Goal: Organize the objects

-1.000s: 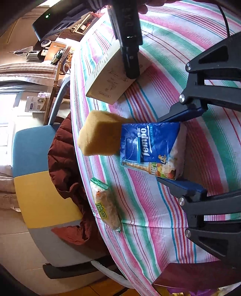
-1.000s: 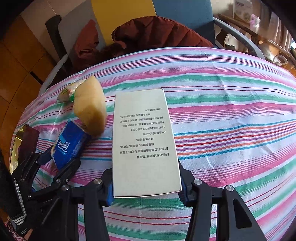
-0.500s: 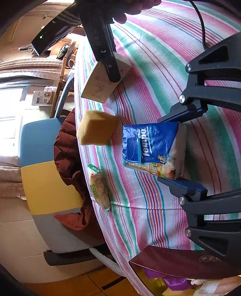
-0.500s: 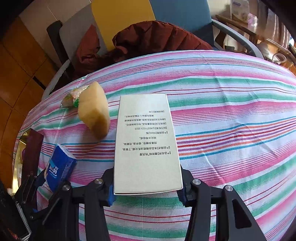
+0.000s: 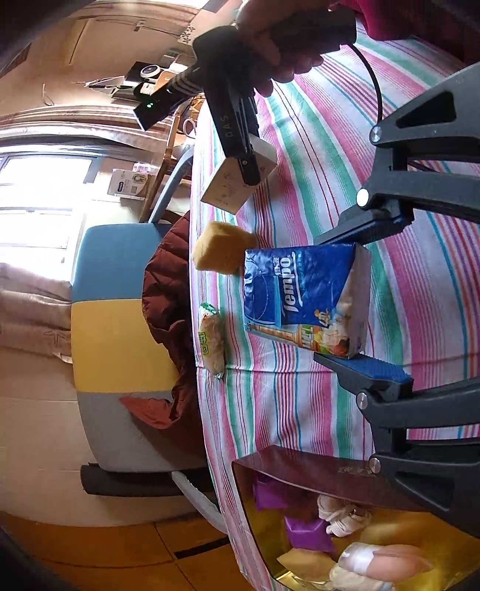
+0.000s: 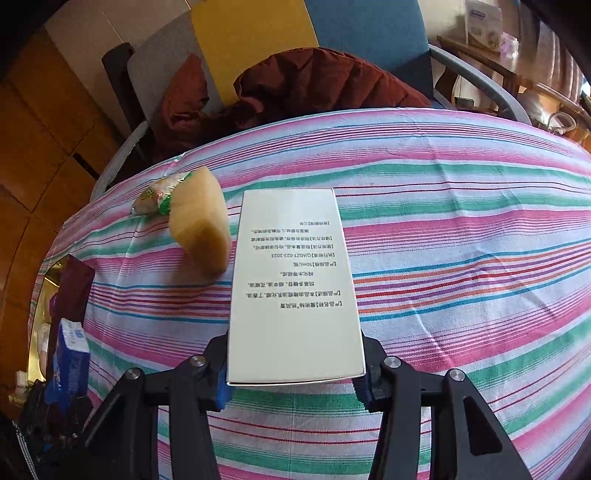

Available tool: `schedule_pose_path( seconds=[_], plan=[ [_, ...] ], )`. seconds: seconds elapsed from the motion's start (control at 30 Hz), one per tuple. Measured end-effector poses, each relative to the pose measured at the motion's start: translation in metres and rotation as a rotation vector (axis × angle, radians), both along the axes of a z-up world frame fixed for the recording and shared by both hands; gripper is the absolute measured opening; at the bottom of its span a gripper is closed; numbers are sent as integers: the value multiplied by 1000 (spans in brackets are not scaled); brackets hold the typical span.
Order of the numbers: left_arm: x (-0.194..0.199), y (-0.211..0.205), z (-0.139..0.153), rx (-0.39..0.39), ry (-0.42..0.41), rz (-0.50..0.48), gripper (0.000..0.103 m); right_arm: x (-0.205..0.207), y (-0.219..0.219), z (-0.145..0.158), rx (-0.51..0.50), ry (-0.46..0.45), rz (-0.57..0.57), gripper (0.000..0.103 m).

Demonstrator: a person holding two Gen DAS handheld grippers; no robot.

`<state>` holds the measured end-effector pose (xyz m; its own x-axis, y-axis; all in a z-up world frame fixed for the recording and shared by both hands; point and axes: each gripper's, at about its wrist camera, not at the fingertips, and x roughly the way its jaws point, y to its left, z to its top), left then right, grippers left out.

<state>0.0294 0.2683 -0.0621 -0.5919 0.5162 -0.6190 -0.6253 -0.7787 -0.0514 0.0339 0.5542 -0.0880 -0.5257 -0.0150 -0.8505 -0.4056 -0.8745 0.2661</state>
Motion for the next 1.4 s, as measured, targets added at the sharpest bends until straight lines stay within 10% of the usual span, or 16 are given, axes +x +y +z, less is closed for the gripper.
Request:
schedule_pose_path(
  seconds=[0.3,0.8,1.4],
  plan=[
    [6,-75,31,93,-17,89,54,6,-4,6,18,25,7,51],
    [-25,-229,28,110,-132,527,54,10,-50,48,122,254,170,51],
    [-52,-283,-4,119,-287,797,54,10,-102,47,101,332,375,51]
  ],
)
